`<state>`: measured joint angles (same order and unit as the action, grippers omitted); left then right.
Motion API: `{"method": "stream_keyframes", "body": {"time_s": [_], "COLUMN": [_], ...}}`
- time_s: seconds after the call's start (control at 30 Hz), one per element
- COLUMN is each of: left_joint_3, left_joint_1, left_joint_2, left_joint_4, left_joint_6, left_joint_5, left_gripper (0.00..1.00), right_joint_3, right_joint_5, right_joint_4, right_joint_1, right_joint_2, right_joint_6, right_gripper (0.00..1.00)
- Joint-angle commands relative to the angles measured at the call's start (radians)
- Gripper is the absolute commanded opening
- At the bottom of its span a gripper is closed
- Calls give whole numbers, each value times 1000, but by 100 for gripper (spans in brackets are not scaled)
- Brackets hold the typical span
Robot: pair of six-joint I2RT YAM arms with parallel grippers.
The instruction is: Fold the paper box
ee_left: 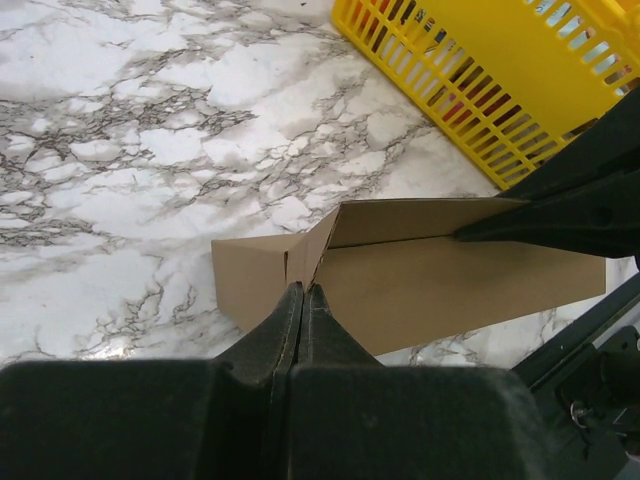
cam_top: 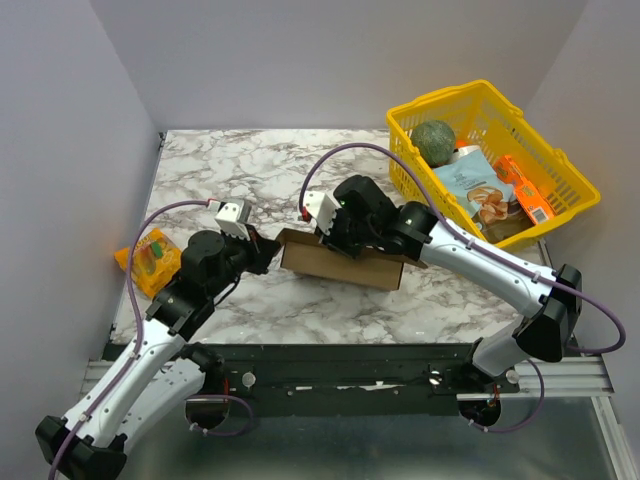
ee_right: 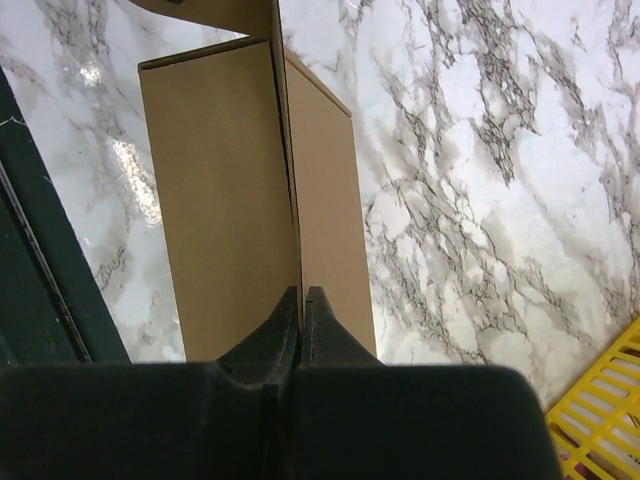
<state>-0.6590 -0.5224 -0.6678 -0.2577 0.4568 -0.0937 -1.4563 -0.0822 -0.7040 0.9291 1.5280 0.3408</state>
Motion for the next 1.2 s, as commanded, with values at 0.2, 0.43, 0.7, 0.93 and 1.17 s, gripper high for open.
{"method": "stream_keyframes", "body": {"time_s": [0.2, 0.43, 0.7, 0.93, 1.17], "left_joint_3": [-4, -53, -99, -142, -149], "left_joint_1": [-102, -105, -105, -105, -105], "left_joint_2": [-76, -95, -177, -214, -236], "left_joint_4": [-43, -81, -94, -117, -115], "left_joint_6": [-76, -141, -181, -222, -225], "left_joint_5": [163, 213, 164, 176, 170], "left_gripper": [0, 0, 0, 0, 0], "right_joint_3": [21, 34, 94, 197, 234], "right_joint_5": [137, 174, 286, 369, 351], "right_joint_4": [-25, 3, 11, -52, -78], "right_joint_1": [-10, -38, -64, -144, -254], "right_joint_2": [52, 1, -155, -353, -424], "right_joint_6": [-54, -141, -269, -338, -338], "right_gripper": [16, 64, 87, 91, 86]}}
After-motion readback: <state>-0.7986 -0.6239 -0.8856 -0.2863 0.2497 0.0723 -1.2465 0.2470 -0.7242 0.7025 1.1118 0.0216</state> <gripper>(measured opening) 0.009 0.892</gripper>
